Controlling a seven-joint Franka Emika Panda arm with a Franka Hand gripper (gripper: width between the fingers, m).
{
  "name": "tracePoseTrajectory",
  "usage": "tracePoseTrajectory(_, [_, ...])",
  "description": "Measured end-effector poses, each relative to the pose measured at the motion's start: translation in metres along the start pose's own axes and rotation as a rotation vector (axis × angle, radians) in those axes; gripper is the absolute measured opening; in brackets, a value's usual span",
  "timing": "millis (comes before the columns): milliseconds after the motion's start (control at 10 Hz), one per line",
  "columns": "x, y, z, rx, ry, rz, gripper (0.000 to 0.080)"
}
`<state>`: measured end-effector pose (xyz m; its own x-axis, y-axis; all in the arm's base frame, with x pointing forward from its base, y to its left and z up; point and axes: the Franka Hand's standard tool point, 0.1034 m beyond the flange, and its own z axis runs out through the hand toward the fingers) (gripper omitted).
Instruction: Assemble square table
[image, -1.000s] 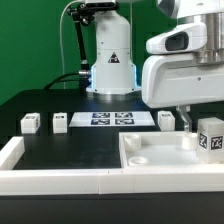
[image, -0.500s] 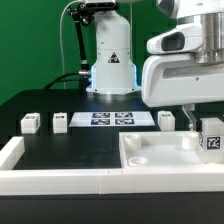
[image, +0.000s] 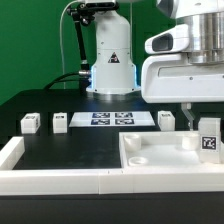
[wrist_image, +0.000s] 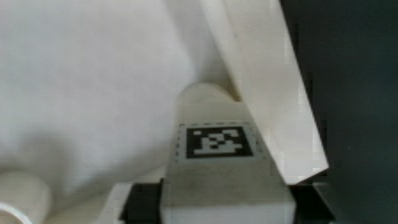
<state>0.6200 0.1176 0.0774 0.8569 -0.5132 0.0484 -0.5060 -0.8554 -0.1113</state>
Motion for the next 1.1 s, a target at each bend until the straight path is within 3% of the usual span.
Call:
tracePoseTrajectory(500, [-0.0033, -0.0022, 0.0005, 0.010, -0.013, 0.554, 0.0292])
tracePoseTrajectory(1100, [-0.0004, -0.0005, 0.0008, 0.023, -0.039, 0.903, 0.0294])
